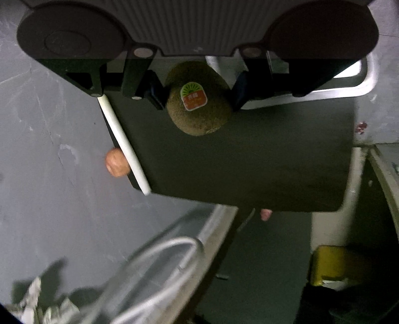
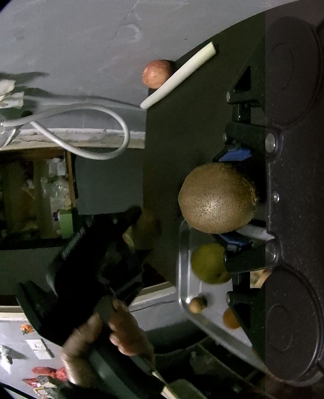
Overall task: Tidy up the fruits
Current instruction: 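Carry both kiwis over the silver tray and lower them among the fruits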
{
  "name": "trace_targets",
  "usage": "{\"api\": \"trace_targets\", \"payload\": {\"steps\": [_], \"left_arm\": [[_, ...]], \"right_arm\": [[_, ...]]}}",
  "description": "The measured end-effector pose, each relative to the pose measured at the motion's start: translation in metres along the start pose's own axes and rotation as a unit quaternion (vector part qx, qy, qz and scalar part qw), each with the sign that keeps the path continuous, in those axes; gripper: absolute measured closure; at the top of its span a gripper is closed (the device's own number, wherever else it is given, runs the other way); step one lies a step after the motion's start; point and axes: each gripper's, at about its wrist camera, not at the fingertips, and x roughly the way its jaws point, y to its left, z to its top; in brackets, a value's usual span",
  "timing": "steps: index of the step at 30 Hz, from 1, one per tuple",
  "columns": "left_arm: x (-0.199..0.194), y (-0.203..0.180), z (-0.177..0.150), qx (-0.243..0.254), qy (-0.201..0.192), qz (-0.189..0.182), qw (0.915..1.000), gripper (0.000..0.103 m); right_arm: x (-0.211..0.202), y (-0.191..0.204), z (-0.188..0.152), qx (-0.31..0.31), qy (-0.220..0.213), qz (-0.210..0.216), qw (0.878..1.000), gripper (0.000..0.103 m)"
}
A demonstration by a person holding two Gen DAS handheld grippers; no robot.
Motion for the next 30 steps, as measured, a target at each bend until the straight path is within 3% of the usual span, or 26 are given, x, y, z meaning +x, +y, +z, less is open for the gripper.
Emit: {"api": "trace_targets", "payload": {"steps": [13,30], "left_arm": [[-0.065,0.063,-0.024,-0.019,-0.025,0.038,0.9988,0.042],[-0.060,0.089,-0.058,-0.021,0.007,0.039,0.9990,0.042]], "right_arm": [[-0.025,0.052,0.013,-0.033,-0.009,0.043,0.998,0.046],[-0.044,0.111,-0.019,-0.049,0.066,0.068,0.994,0.046]]}}
